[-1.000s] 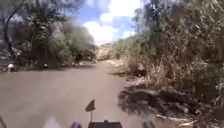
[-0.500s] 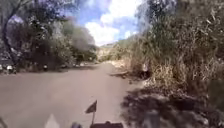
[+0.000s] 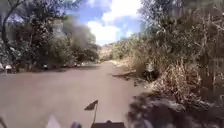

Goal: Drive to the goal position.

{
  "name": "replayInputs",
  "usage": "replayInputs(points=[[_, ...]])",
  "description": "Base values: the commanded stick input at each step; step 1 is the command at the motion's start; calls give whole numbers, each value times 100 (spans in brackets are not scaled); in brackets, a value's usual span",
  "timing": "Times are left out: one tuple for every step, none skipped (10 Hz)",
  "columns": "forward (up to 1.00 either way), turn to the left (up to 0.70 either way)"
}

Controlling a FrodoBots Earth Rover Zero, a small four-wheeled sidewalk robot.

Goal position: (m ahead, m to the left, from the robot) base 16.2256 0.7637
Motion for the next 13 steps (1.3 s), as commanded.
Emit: replayInputs(points=[[70, 0], [70, 0], [70, 0], [70, -2], [70, -5], [70, -11], [70, -22], [70, -33], [70, -35], [70, -35], [70, -35], [70, -35], [70, -35]])
